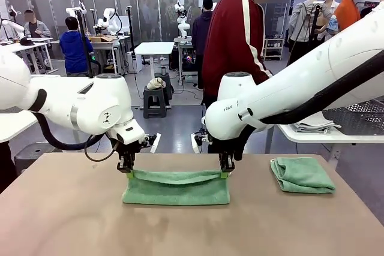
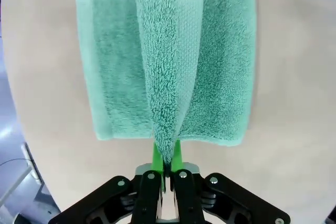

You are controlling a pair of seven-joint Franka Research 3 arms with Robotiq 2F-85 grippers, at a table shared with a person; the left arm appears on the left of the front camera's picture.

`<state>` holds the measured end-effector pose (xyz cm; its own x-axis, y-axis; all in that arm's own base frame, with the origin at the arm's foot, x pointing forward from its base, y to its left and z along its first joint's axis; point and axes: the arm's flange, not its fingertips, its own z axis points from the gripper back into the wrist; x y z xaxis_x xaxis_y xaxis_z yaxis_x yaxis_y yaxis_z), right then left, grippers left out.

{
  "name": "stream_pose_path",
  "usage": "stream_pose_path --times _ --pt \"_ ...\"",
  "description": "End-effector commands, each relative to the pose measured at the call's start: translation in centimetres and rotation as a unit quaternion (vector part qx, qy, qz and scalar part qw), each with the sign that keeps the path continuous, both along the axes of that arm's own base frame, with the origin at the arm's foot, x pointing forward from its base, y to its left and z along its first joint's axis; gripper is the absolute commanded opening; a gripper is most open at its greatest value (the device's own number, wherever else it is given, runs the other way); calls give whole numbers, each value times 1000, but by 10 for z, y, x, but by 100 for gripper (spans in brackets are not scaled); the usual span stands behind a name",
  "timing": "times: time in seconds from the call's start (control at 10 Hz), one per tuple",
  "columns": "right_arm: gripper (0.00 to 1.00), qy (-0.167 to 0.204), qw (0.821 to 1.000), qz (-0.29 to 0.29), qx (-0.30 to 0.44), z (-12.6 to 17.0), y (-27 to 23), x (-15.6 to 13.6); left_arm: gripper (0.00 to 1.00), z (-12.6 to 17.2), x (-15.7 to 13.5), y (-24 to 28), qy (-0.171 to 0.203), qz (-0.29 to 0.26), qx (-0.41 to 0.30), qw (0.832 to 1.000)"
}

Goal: Fold the towels and place them in the basket.
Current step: When a person lays out a Towel with hook on the table, fold it in half twice.

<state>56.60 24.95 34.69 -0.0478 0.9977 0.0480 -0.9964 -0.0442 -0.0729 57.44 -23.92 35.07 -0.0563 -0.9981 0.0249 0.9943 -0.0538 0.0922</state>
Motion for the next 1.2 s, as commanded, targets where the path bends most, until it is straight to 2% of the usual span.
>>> stream_pose_path --times 0.0,0.2,0.3,0.4,0.5,0.6,0.7,0.8,0.9,1.0,1.1 --pt "6 10 1000 -2 -10 -4 -2 13 6 -5 20 -1 16 7 12 1000" --pt "6 -1 1000 8 -5 -18 -9 22 6 -20 28 0 17 8 1 1000" --pt "25 -9 1000 13 2 -21 -10 24 26 -23 28 1 7 16 -2 1000" --pt "26 -16 1000 18 2 -22 -10 24 26 -21 27 0 -8 23 2 1000" --pt "45 -24 999 24 4 -20 -10 25 45 -19 27 1 -21 27 4 999" --pt "46 -26 999 26 3 -19 -11 25 28 -16 26 3 -31 31 1 999" --pt "65 -28 999 28 2 -13 -12 24 64 -10 24 7 -42 33 2 999" --pt "65 -32 999 25 2 -1 -15 24 47 0 23 9 -45 37 1 998" --pt "85 -40 999 21 4 17 -17 21 82 15 22 11 -49 38 -3 998" --pt "78 -39 999 3 8 41 -17 11 59 37 15 14 -52 39 -8 998" --pt "78 -22 999 -31 18 64 -15 -8 59 58 -1 19 -44 31 -28 998"
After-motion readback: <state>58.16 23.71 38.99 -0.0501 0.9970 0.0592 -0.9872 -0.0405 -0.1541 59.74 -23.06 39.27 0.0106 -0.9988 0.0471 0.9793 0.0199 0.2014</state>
